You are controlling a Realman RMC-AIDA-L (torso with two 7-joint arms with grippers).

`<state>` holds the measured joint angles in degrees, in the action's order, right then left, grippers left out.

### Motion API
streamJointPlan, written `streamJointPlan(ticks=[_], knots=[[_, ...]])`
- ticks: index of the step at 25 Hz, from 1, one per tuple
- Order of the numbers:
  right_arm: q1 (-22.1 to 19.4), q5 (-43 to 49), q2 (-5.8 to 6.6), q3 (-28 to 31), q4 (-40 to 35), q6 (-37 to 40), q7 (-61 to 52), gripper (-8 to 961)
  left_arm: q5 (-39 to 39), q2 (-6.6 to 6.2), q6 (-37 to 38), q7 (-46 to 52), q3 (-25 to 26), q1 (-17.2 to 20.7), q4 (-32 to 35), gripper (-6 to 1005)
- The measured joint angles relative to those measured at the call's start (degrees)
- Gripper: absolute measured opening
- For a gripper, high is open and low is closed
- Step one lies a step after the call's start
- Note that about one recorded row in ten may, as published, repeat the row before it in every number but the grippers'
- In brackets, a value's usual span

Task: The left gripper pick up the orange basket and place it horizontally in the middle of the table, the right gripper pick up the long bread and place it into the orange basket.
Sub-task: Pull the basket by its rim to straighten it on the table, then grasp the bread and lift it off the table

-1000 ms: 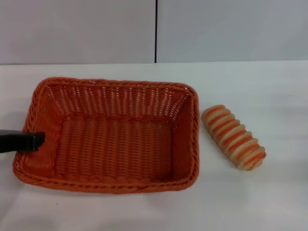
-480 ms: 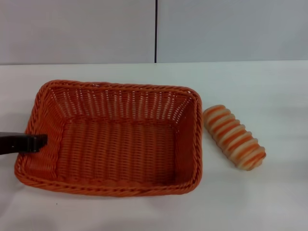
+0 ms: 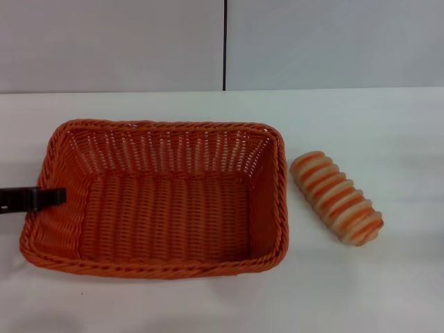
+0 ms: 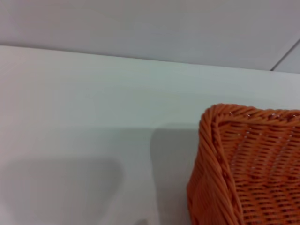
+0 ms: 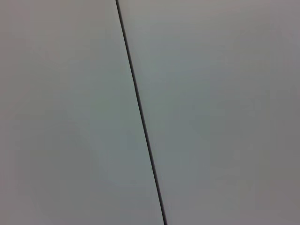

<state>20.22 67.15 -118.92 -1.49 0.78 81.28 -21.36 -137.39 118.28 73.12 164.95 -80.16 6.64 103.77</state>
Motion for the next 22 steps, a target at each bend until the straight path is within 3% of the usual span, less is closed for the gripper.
streamJointPlan(ticks=[2, 5, 7, 9, 10, 15, 16, 18, 19, 22], knots=[[-0.09, 0.00, 0.00, 0.00, 0.01, 0.00, 0.00, 588, 0.70, -0.07, 1.82, -0.84, 3.05, -1.19, -0.14, 298], [-0.51, 0.00, 0.08, -0.49, -0.43, -0.01, 0.00, 588, 1.03, -0.08, 2.07, -1.31, 3.71, -1.38, -0.16, 411], [-1.05, 0.00, 0.17, -2.06, -1.77, 0.13, -0.67, 588, 6.27, -0.05, 1.71, -6.99, 9.43, -2.35, -2.14, 486], [-2.00, -0.01, 0.23, -5.50, -5.11, 0.21, -4.40, 588, 7.50, -0.03, 1.49, -8.34, 10.49, -2.54, -2.67, 628], [-2.52, 0.08, 0.23, -7.81, -7.42, -0.07, -7.35, 588, 13.14, 0.06, 0.42, -13.21, 14.07, -3.05, -5.52, 699], [-4.95, 9.73, 0.30, -18.48, -24.08, -3.67, -26.36, 588, 33.74, 0.09, -2.21, -33.35, 20.19, -3.39, -15.95, 779], [-5.12, 14.33, 0.32, -19.54, -28.49, -4.14, -31.89, 588, 40.94, 0.05, -2.14, -42.76, 21.17, -3.66, -20.69, 778], [-4.85, 25.93, 0.32, -20.11, -38.66, -3.55, -45.03, 588, 48.16, -0.01, -1.63, -52.55, 22.11, -4.18, -26.35, 778], [-4.85, 25.93, 0.32, -20.11, -38.66, -3.55, -45.03, 588, 53.87, 0.00, -0.80, -60.69, 23.22, -4.94, -32.30, 778], [-3.82, 35.53, 0.26, -20.28, -48.52, -0.48, -57.46, 588, 59.99, -0.05, 1.41, -70.88, 25.50, -6.55, -41.67, 777]])
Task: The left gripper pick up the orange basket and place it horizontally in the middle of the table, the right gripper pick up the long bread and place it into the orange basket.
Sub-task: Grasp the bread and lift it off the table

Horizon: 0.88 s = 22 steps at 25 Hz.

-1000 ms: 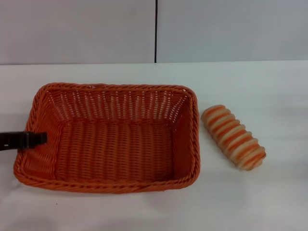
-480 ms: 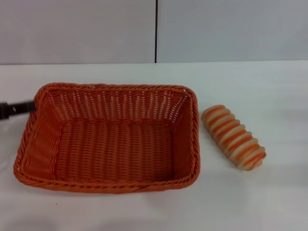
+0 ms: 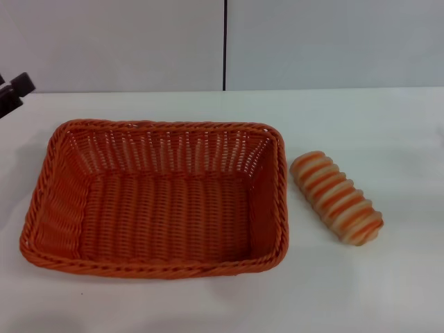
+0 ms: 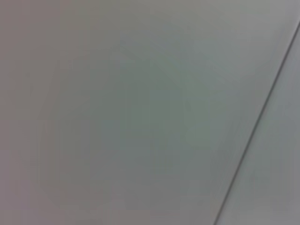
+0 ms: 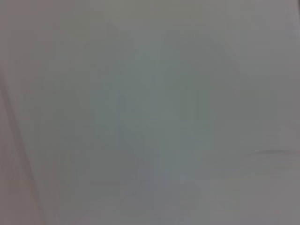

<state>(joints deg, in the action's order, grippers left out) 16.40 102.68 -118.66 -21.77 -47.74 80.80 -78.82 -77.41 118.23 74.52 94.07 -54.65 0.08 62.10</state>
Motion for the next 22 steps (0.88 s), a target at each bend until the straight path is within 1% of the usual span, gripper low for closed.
streamJointPlan(ticks=[1, 3, 5, 6, 7, 9, 10, 11, 12, 13, 16, 20, 21, 22], knots=[[0.37, 2.64, 0.00, -0.23, -2.92, 1.11, -3.20, 588, 2.00, -0.04, 3.12, -5.63, 3.36, -1.82, -7.28, 777], [1.43, 9.45, 0.11, -1.56, -9.45, 3.72, -10.82, 588, 2.46, -0.05, 5.22, -8.53, 5.80, -2.94, -11.28, 776], [2.87, 16.93, 0.46, -3.59, -16.06, 6.21, -18.11, 588, 2.54, -0.06, 8.72, -13.51, 9.99, -4.37, -17.00, 776], [5.12, 24.65, 1.06, -5.31, -20.59, 9.43, -24.33, 587, 2.66, -0.03, 12.25, -19.07, 13.91, -5.26, -21.96, 775], [5.12, 24.65, 1.06, -5.31, -20.59, 9.43, -24.33, 587, 2.66, -0.03, 12.25, -19.07, 13.91, -5.26, -21.96, 775], [7.69, 30.80, 1.77, -6.83, -22.48, 13.11, -28.83, 585, 2.84, 0.06, 14.96, -25.15, 16.85, -5.58, -26.16, 775], [9.21, 33.57, 2.21, -7.70, -22.69, 15.27, -30.82, 584, 2.84, 0.06, 14.96, -25.15, 16.85, -5.58, -26.16, 774], [11.99, 37.80, 2.95, -9.55, -21.65, 18.58, -33.80, 582, 2.98, 0.09, 16.06, -28.17, 18.21, -5.76, -28.80, 774], [11.99, 37.80, 2.95, -9.55, -21.65, 18.58, -33.80, 581, 3.05, 0.09, 16.46, -29.24, 18.74, -5.85, -30.08, 774], [13.29, 39.41, 3.12, -10.79, -20.88, 20.06, -35.27, 579, 3.07, 0.03, 16.65, -29.82, 19.17, -5.88, -31.35, 774], [16.24, 41.91, 3.06, -14.33, -17.77, 23.64, -39.74, 574, 3.08, -0.01, 16.74, -29.98, 19.26, -5.82, -31.79, 773], [17.60, 41.92, 2.68, -14.91, -15.01, 24.44, -41.05, 568, 3.09, -0.06, 17.47, -30.08, 19.72, -5.16, -33.54, 772], [18.40, 41.93, 2.60, -14.91, -11.90, 23.84, -41.35, 566, 3.09, -0.07, 17.66, -30.11, 19.74, -5.15, -33.65, 772], [18.66, 41.93, 2.61, -14.89, -10.49, 23.27, -41.45, 564, 3.08, -0.07, 17.85, -30.16, 19.76, -5.15, -33.71, 772]])
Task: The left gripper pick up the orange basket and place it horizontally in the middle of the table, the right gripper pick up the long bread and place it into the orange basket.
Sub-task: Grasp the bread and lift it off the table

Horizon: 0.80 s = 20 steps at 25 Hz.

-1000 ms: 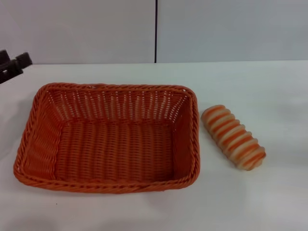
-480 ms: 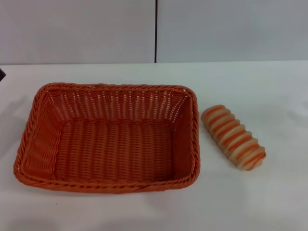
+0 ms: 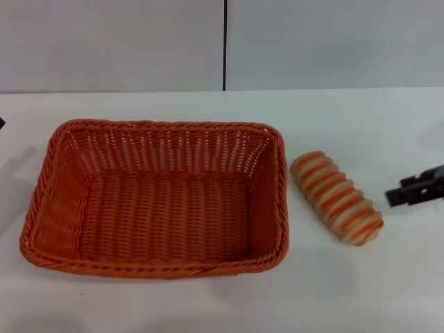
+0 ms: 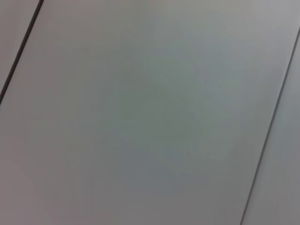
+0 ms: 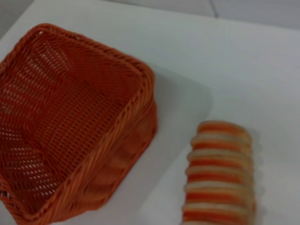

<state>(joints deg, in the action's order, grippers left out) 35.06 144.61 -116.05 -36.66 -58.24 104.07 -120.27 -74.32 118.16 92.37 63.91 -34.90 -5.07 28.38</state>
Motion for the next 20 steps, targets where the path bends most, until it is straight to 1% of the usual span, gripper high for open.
streamJointPlan(ticks=[1, 4, 12, 20], knots=[[0.00, 0.00, 0.00, 0.00, 0.00, 0.00, 0.00, 563, 0.00, -0.01, 0.14, 0.00, 0.06, 0.01, -0.03, 771], [0.55, 0.06, 0.17, -0.01, 5.46, -3.06, -0.18, 558, 0.00, -0.03, 0.41, 0.36, 0.13, -0.04, -0.06, 771], [0.77, 0.46, 0.41, -1.03, 10.41, -6.97, -0.39, 545, -0.03, -0.04, 0.69, 0.63, 0.19, -0.37, -0.12, 770], [1.96, 0.56, 0.49, -3.75, 14.98, -10.84, -0.38, 532, -0.04, -0.04, 0.28, 0.66, 0.27, -0.52, -0.49, 770]])
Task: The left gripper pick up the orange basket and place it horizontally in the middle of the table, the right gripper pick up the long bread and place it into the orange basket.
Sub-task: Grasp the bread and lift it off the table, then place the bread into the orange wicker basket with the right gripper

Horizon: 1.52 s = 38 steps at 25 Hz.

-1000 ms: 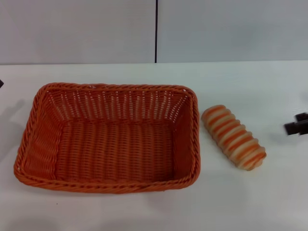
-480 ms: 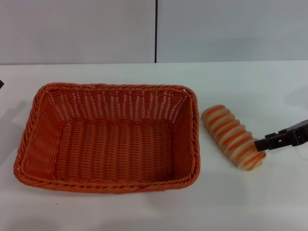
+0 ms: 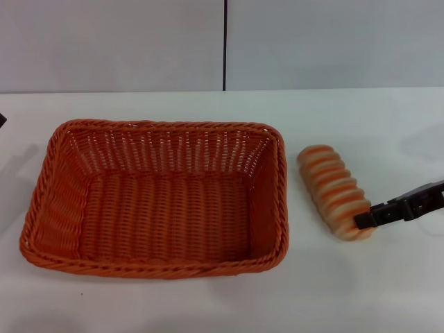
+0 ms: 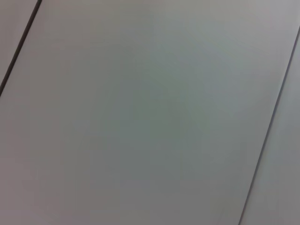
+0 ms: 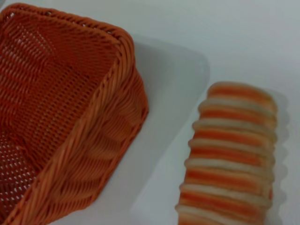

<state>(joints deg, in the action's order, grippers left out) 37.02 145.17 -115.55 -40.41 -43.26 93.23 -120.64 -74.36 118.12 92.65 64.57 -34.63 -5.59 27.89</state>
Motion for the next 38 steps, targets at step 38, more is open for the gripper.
streamJointPlan(ticks=[38], knots=[[-5.96, -12.44, -1.43, 3.81, -41.86, 16.04, -10.65, 235, 0.01, 0.07, 0.06, 2.40, 0.63, -0.35, -0.49, 770]])
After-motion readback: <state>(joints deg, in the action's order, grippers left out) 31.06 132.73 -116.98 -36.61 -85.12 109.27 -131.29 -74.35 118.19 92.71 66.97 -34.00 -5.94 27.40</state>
